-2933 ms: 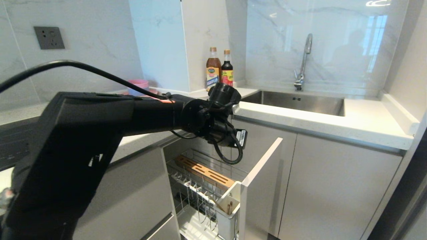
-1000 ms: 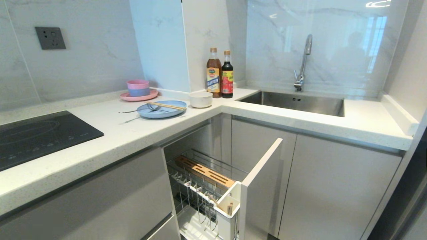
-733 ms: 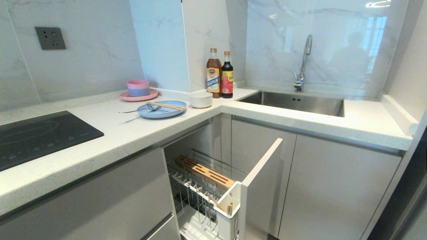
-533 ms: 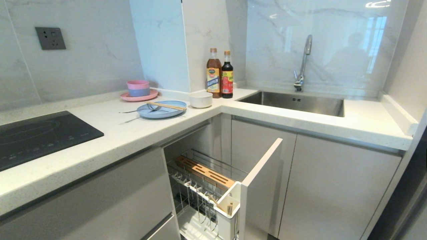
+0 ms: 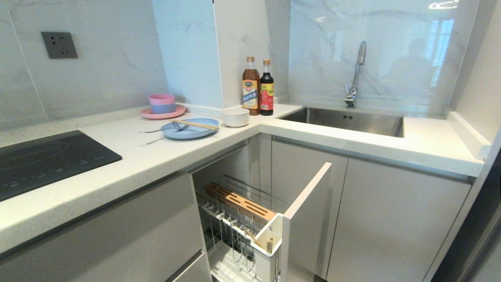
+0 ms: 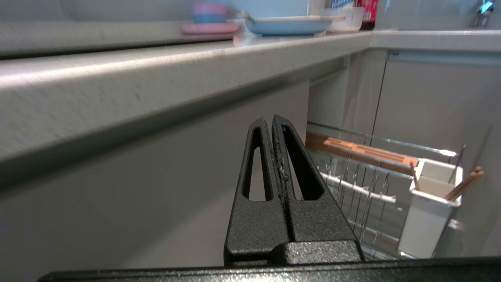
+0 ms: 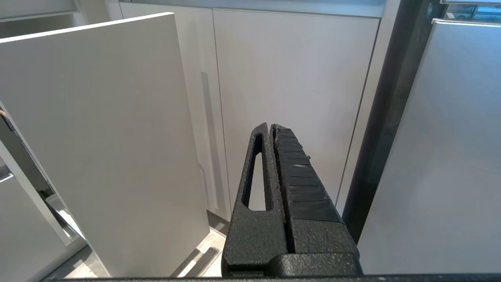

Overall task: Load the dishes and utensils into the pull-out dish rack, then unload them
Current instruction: Pick up the chopsticks and place it in the cupboard

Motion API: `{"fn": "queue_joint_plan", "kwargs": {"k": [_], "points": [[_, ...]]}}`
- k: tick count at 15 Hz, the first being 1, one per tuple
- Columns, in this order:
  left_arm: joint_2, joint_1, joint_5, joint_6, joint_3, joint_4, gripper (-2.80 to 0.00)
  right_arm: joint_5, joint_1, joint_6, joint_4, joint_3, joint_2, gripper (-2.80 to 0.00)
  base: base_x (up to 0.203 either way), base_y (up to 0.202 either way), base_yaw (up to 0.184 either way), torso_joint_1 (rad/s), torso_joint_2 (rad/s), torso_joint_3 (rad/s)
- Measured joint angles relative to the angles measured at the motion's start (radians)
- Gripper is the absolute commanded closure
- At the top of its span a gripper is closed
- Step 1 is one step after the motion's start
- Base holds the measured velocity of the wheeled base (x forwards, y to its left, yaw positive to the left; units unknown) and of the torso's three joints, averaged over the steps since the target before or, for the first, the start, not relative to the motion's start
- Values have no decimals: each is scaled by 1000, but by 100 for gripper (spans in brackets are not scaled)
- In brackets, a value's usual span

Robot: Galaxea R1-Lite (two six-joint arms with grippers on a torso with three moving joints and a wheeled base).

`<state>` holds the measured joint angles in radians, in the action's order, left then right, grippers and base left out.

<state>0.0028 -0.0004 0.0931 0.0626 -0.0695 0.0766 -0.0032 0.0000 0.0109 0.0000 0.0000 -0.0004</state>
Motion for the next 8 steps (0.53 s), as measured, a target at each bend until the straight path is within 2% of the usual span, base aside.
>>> {"fn": "queue_joint_plan", "kwargs": {"k": [2, 5, 8], "points": [[-1, 0, -20, -5, 51, 97, 0, 0, 0, 0, 0, 0, 0, 0, 0, 0, 0, 0, 0, 0], [-2, 0, -89, -23, 67, 26, 0, 0, 0, 0, 0, 0, 0, 0, 0, 0, 0, 0, 0, 0], [-2, 0, -100, -28, 70, -38, 0, 0, 0, 0, 0, 0, 0, 0, 0, 0, 0, 0, 0, 0]]}}
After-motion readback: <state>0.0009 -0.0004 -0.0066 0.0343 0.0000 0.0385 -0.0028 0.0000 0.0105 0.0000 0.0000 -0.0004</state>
